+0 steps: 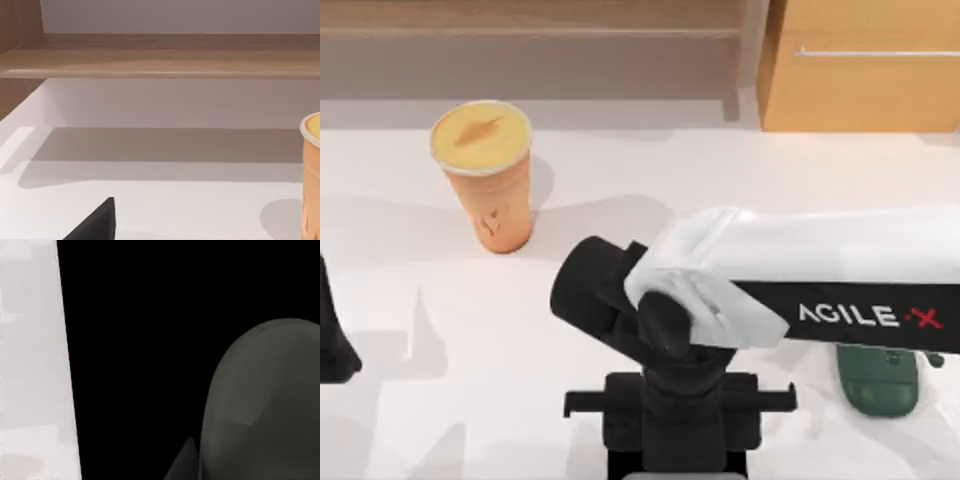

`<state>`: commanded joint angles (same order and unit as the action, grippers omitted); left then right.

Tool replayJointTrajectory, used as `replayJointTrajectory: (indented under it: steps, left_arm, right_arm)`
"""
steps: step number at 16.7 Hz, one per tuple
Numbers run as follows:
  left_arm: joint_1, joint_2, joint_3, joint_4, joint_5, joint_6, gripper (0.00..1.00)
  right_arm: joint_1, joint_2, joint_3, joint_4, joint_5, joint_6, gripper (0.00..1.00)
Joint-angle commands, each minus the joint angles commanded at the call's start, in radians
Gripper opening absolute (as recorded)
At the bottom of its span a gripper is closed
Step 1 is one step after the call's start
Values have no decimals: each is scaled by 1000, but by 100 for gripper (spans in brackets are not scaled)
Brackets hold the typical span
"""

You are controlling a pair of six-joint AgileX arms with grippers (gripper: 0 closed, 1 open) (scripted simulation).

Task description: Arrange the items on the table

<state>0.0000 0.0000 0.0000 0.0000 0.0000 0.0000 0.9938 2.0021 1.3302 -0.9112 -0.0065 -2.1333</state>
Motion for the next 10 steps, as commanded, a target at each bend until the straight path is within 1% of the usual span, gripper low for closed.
replayJointTrajectory:
  steps: [9,10]
  left_arm:
    - [0,0,0,0,0,0,100]
    - [0,0,0,0,0,0,100]
  right_arm:
    - [0,0,0,0,0,0,98]
    - [0,0,0,0,0,0,100]
